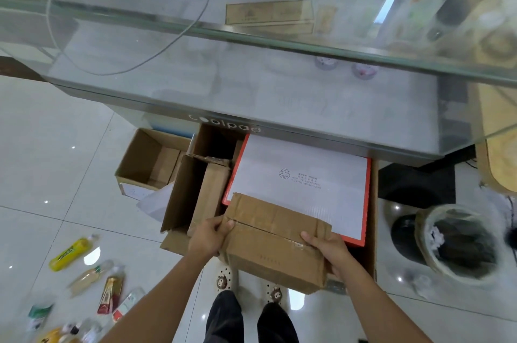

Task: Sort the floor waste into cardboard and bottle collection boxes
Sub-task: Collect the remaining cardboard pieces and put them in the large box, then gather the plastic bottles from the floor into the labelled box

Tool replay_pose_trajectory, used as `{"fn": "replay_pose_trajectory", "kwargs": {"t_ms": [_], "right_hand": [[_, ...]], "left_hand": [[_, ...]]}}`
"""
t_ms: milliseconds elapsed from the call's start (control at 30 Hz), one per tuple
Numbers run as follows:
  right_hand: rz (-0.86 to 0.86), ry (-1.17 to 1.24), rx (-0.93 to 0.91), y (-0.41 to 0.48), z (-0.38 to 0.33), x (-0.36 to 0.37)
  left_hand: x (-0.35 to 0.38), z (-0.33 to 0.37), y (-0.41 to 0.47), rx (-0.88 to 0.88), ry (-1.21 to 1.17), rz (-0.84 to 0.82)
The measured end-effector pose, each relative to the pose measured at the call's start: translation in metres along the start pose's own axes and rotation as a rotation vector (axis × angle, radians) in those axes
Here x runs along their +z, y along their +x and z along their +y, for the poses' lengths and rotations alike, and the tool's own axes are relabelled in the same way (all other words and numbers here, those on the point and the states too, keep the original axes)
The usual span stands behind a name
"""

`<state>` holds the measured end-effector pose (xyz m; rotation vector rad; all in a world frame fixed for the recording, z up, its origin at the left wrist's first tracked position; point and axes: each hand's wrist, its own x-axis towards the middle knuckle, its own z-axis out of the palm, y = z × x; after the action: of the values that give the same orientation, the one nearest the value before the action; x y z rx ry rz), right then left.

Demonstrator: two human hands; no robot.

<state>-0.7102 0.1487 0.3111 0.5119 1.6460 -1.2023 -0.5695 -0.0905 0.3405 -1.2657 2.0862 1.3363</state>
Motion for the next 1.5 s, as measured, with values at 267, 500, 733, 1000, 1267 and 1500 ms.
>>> {"fn": "replay_pose_trajectory", "kwargs": {"t_ms": [267, 500, 733, 1000, 1267, 1500], "right_hand": [[-0.071, 0.152, -0.112, -0.036, -0.021, 0.025], [0.0, 0.119, -0.107, -0.037, -0.055, 0.03], [0.168, 0.23, -0.304, -0.035, -0.086, 0.033], [0.305, 0.05, -0.119, -0.02, -0.032, 0.091], [0.137, -0.352, 0.068, -0.008, -0.02, 0.124], [-0.026, -1.229, 0.122, -0.028, 0.009, 0.148]], "left_hand": [[-0.028, 0.009, -0.041, -0.008, -0.484, 0.17], [-0.031, 0.022, -0.011, -0.053, -0.419, 0.075], [-0.04, 0.07, 0.027, 0.124, -0.538, 0.057], [-0.007, 0.038, 0.016, 0.014, 0.296, -0.083], [-0.007, 0.026, -0.007, -0.061, 0.754, -0.188], [-0.037, -0.008, -0.032, -0.108, 0.735, -0.173]]}}
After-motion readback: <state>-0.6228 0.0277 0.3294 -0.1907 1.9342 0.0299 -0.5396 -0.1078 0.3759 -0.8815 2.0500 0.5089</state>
